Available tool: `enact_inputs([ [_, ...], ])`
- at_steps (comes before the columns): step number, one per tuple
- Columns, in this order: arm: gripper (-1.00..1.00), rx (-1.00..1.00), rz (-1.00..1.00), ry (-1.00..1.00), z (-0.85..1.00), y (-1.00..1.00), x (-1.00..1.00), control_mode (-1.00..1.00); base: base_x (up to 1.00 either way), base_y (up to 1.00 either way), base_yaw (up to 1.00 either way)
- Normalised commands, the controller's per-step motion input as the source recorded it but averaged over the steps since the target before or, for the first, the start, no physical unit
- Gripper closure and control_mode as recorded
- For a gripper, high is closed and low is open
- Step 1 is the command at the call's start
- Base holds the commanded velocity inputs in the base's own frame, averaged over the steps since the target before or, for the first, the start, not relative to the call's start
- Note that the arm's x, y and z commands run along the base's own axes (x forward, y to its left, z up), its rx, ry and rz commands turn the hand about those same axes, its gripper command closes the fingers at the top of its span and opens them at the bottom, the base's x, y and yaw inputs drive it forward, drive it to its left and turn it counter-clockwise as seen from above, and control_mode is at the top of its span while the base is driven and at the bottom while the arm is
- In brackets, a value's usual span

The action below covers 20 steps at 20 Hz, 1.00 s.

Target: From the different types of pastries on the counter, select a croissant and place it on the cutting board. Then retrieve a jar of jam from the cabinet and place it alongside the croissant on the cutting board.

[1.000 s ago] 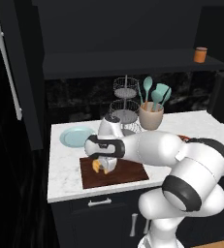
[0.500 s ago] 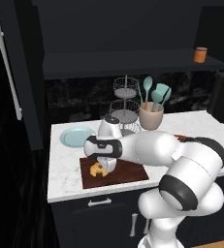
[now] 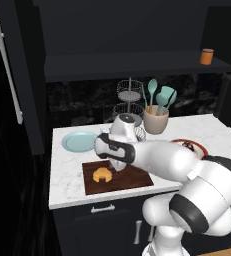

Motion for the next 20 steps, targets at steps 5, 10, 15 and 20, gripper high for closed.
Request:
enact_inputs([
  [5, -1.0, 0.11, -0.01, -0.2, 0.19, -0.88, -0.17, -1.0, 0.0, 0.0, 0.0],
  [10, -1.0, 0.05, 0.0, -0.01, 0.05, -1.0, -0.17, -1.0, 0.0, 0.0, 0.0],
  [15, -1.0, 0.0, 0.0, -0.02, 0.55, -0.76, 0.11, -1.0, 0.0, 0.0, 0.0],
  [20, -1.0, -0.13, 0.07, -0.08, 0.36, -0.83, -0.03, -1.0, 0.0, 0.0, 0.0],
])
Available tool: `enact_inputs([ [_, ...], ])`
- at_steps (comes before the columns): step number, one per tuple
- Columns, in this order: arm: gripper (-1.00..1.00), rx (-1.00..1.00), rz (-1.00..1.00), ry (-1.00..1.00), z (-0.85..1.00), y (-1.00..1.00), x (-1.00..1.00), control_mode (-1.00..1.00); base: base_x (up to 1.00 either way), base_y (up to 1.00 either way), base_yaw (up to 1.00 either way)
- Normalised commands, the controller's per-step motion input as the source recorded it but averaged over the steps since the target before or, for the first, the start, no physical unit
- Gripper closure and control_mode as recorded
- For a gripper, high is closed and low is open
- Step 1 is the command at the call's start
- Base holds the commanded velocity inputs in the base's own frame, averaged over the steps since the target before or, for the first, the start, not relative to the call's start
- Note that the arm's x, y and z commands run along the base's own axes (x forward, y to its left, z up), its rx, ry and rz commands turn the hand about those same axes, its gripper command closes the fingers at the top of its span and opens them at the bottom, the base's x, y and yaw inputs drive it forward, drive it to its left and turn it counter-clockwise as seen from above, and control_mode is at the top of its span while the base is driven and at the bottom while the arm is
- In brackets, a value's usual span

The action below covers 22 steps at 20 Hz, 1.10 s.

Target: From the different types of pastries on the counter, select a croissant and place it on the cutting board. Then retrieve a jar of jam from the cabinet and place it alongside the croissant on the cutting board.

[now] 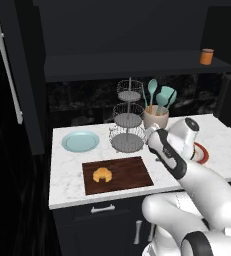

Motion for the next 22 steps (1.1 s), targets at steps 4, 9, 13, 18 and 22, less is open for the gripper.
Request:
enact_inputs([
  [4, -1.0, -0.37, 0.18, -0.28, 0.44, -0.6, -0.26, -1.0, 0.0, 0.0, 0.0],
  [9, -1.0, -0.49, 0.32, -0.42, 0.43, -0.42, -0.56, -1.0, 0.0, 0.0, 0.0],
  [13, -1.0, -0.5, 0.36, -0.49, 0.41, -0.37, -0.73, -1.0, 0.0, 0.0, 0.0],
  [18, -1.0, -0.42, 0.3, -0.44, 0.33, -0.14, -0.64, -1.0, 0.0, 0.0, 0.0],
  [22, -1.0, 0.01, 0.0, 0.0, 0.0, 0.0, -0.04, -1.0, 0.0, 0.0, 0.0],
])
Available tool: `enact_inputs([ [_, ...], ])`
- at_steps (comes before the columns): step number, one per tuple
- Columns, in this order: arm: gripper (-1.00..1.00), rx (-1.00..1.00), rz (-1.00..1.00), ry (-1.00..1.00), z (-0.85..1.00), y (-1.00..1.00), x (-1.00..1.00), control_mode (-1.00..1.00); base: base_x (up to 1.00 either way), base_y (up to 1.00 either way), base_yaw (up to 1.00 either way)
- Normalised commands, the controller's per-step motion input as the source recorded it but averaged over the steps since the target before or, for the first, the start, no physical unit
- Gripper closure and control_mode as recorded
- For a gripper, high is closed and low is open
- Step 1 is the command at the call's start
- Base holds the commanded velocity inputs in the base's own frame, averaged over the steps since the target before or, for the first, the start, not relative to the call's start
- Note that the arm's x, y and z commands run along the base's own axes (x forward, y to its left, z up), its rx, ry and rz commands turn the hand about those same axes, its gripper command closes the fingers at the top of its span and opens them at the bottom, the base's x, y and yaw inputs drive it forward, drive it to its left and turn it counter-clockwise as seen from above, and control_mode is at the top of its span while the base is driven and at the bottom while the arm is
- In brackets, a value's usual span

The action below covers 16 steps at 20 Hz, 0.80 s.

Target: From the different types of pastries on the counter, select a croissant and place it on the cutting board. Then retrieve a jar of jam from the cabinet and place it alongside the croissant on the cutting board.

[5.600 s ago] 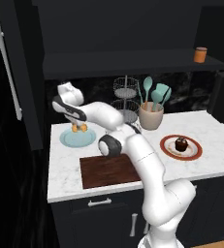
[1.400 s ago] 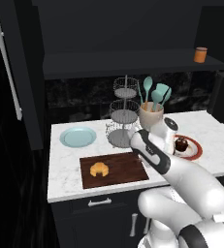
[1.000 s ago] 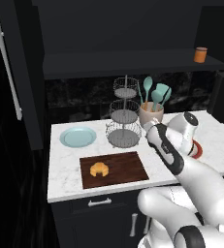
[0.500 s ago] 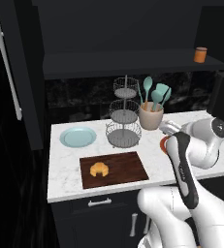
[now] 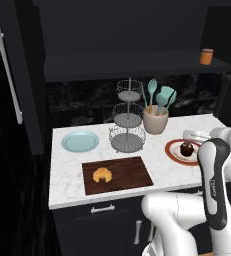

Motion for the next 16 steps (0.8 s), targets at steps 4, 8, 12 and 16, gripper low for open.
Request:
enact_inputs([
  [4, -1.0, 0.0, -0.01, 0.0, -0.01, 0.0, -0.13, -1.0, 0.0, 0.0, 0.0],
  [8, -1.0, 0.0, 0.0, -0.02, 0.01, 0.01, 0.04, -1.0, 0.0, 0.0, 0.0],
  [12, -1.0, -0.03, 0.0, -0.38, 0.89, -0.16, -0.1, -1.0, 0.0, 0.0, 0.0],
  [16, -1.0, -0.07, 0.0, -0.38, 0.98, -0.11, 0.0, -1.0, 0.0, 0.0, 0.0],
])
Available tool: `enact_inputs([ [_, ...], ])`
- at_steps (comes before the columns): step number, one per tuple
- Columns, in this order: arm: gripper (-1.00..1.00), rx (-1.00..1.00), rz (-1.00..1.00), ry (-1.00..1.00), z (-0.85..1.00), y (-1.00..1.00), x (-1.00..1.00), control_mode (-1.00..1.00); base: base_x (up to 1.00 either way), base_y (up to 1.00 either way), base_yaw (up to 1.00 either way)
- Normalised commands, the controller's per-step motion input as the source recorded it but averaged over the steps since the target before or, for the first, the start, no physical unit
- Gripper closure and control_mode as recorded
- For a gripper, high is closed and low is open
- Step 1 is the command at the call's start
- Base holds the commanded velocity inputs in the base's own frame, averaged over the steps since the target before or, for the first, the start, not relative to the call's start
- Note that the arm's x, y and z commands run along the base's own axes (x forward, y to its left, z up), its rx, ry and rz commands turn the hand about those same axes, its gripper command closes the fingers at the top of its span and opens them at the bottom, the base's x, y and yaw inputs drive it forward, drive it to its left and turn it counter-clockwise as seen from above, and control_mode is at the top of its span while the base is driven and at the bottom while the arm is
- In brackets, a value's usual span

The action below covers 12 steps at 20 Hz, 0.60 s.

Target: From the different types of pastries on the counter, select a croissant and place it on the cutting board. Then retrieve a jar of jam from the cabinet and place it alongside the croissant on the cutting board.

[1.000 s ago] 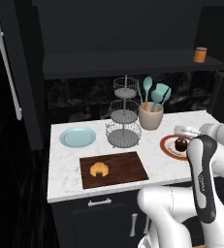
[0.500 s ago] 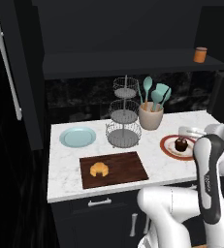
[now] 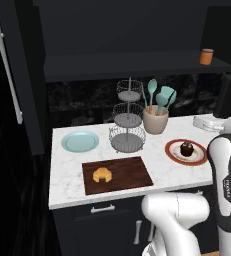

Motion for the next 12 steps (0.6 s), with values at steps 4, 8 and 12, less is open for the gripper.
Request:
enact_inputs([
  [4, -1.0, -0.12, 0.0, -0.22, 0.91, -0.08, 0.0, -1.0, 0.0, 0.0, 0.0],
  [8, -1.0, -0.27, -0.01, -0.1, 0.99, -0.01, 0.0, -1.0, 0.0, 0.0, 0.0],
  [12, -1.0, -0.31, -0.03, -0.03, 0.95, -0.15, 0.0, -1.0, 0.0, 0.0, 0.0],
])
